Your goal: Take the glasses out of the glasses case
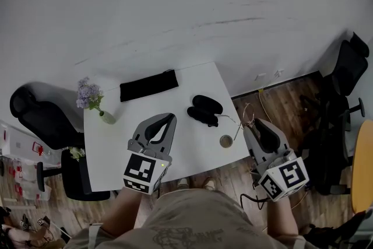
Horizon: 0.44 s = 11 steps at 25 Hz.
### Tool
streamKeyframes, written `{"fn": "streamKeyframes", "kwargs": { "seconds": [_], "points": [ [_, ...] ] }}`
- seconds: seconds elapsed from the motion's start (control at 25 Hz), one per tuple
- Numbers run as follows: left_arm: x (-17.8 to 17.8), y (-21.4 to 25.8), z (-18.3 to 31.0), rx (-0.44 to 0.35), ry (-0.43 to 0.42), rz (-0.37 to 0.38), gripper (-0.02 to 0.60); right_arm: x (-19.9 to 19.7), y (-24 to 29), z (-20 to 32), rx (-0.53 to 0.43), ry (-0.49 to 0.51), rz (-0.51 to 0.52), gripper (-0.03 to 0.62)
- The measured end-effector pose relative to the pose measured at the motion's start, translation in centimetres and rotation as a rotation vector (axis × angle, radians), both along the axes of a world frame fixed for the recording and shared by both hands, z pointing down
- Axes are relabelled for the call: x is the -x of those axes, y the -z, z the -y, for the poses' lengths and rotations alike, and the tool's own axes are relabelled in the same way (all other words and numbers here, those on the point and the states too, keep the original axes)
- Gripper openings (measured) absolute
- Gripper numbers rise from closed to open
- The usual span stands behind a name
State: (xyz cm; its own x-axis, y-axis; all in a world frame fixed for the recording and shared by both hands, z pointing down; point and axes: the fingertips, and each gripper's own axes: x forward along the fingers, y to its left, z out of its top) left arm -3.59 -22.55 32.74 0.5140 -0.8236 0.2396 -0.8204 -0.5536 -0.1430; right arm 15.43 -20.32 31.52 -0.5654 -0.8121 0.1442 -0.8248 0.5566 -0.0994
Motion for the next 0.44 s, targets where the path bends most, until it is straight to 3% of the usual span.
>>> {"fn": "streamKeyframes", "kwargs": {
  "seconds": [0.44],
  "points": [
    [-0.42,0.18,0.09,-0.003,-0.003,0.007,0.017,-0.43,0.28,0.19,-0.023,-0.003,-0.038,0.13]
  ]
}}
